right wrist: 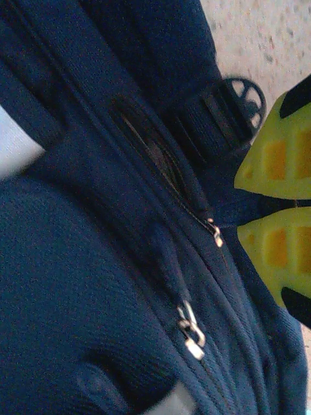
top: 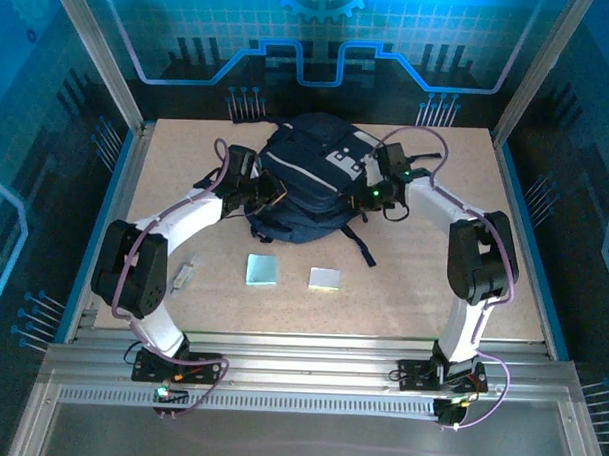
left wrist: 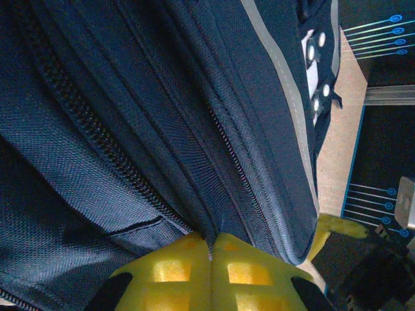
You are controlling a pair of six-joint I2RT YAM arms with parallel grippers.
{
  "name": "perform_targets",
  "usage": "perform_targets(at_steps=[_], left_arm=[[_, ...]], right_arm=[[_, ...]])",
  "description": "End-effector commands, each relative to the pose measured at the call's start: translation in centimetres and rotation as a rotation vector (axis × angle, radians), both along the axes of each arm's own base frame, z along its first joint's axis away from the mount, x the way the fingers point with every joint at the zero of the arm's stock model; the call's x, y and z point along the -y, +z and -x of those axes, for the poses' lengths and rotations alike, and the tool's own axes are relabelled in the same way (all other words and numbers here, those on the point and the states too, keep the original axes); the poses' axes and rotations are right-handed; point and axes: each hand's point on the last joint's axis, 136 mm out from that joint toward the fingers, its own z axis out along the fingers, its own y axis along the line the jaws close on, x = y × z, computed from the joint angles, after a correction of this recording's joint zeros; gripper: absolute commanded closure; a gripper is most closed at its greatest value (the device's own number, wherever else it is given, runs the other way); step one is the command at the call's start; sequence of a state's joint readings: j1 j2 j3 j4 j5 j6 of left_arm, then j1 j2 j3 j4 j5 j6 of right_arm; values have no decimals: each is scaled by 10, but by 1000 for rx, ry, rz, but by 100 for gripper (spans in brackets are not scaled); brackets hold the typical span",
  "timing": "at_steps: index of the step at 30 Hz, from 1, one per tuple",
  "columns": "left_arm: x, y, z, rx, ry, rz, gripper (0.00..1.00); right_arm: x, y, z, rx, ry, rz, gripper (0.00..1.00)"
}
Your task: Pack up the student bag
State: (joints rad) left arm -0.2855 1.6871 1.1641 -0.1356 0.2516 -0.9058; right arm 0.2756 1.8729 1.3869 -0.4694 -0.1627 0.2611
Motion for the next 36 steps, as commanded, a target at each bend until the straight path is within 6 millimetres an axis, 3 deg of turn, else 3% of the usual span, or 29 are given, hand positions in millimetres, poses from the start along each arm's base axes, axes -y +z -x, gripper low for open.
perform_targets(at_steps=[1,8,14,17,23,30,31,32,35,36], left_arm=[[-29,38,-12,138,72,-50,100],[-36,35,-10,137,91,-54,100],[-36,36,-7,144,94,-45,100],[-39,37,-5,147,97,-59,100],[-46,42,-2,157,107,-69,100],[-42,39,-3,146,104,-44,100],[-42,38,-3,147,102,-41,100],[-41,39,-3,148,101,-37,100],[-37,38,-3,143,89,-23,99],[-35,36,-2,140,86,-18,94]], right_arm=[[79,-10,-26,-1,-220,158,100],[97,-14,-27,-23,-317,156,100],[95,-19,-32,-32,-345,131,100],[117,-23,-36,-32,-427,185,100],[149,-20,-54,-45,-548,83,100],[142,-15,-61,-78,-551,-50,100],[140,-14,-60,-86,-546,-60,98],[140,-13,-58,-95,-545,-61,89],[142,-8,-48,-99,-548,-44,51],[142,-7,-43,-98,-550,-41,44]])
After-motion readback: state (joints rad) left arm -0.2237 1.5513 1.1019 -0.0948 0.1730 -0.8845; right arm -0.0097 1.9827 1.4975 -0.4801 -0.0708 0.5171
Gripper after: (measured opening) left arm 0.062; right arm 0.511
